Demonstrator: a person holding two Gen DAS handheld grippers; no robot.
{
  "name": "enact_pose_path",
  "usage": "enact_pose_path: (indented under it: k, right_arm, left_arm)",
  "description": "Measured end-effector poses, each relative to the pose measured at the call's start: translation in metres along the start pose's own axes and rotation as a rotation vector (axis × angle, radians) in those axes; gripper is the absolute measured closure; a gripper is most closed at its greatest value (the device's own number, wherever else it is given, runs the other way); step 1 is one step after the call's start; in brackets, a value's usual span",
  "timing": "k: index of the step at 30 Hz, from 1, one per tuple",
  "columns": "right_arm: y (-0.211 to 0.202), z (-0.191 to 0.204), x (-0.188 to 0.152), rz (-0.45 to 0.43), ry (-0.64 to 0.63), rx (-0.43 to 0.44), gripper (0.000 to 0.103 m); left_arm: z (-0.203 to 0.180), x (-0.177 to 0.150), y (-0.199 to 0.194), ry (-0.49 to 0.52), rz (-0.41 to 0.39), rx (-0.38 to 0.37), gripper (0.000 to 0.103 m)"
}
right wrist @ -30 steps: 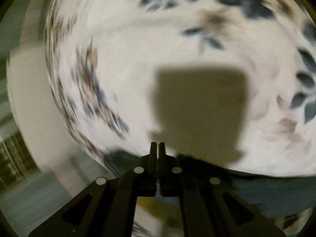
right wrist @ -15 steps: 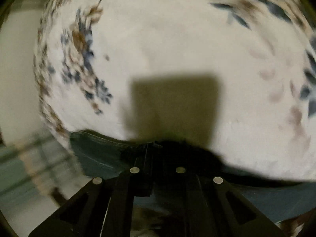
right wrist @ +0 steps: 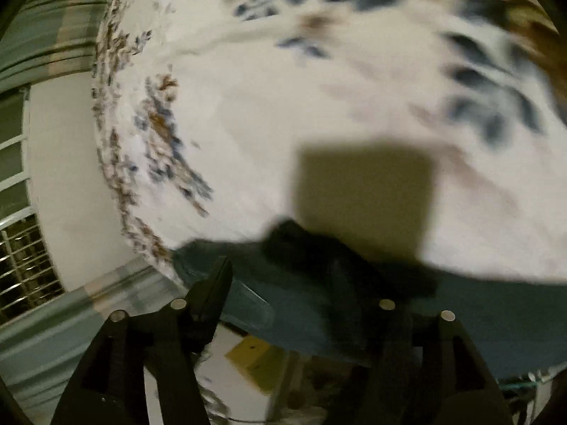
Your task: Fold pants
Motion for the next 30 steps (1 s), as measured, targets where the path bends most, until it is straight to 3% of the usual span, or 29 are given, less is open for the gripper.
enact_pose_path:
  k: [5,13,16,18,19,20,21,23,26,30]
  right_arm:
    - [-0.001,-0.033,-0.085,-0.017,0.023,-0.176,0.041]
    - [0.050,-0.105,-0.198,-0.043,0.394,-0.087,0.041]
    - [0.063,-0.131,-0.223,-0.050,0.507,-0.067,0.041]
    - [0.069,-0.142,-0.233,-0.082,0.570,-0.029,0.043]
    - [0.071,-0.146,-0.235,-0.121,0.591,-0.004,0.056]
    - [0.071,-0.148,-0.238,-0.142,0.600,-0.008,0.080]
    - [0.071,-0.153,-0.244,-0.141,0.622,-0.051,0.088]
    - [0.072,-0.153,-0.253,-0.159,0.661,-0.036,0.097]
    - [0.062,-0.146,-0.269,-0.159,0.627,-0.082,0.102]
    - [0.075,-0.152,-0.277,-0.123,0.586,-0.086,0.101]
  left_arm:
    - [-0.007,0.013,0.025,-0.072,0.004,-0.001,0.055]
    - [-0.020,0.013,0.031,-0.014,-0.068,0.055,0.062]
    - [-0.023,0.011,0.029,0.010,-0.087,0.076,0.070]
    - [-0.024,0.007,0.024,0.024,-0.107,0.088,0.082]
    - [-0.028,0.007,0.023,0.038,-0.118,0.099,0.083]
    - [-0.037,0.009,0.023,0.045,-0.123,0.103,0.085]
    - [-0.038,0.008,0.020,0.051,-0.131,0.104,0.086]
    - [-0.046,0.001,0.013,0.061,-0.143,0.108,0.087]
    - [-0.047,-0.002,0.008,0.081,-0.144,0.114,0.087]
    - [-0.044,-0.002,0.018,0.088,-0.103,0.129,0.083]
Point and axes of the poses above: each gripper's, at about its wrist camera, not at the fingertips, and y roughly the way its jaws point, z to its left, x to its top, the point moved 2 cm from there along y, roughly the way its jaws point, and after that the axes turned 9 degrees about -y, right-handed, at the moved point
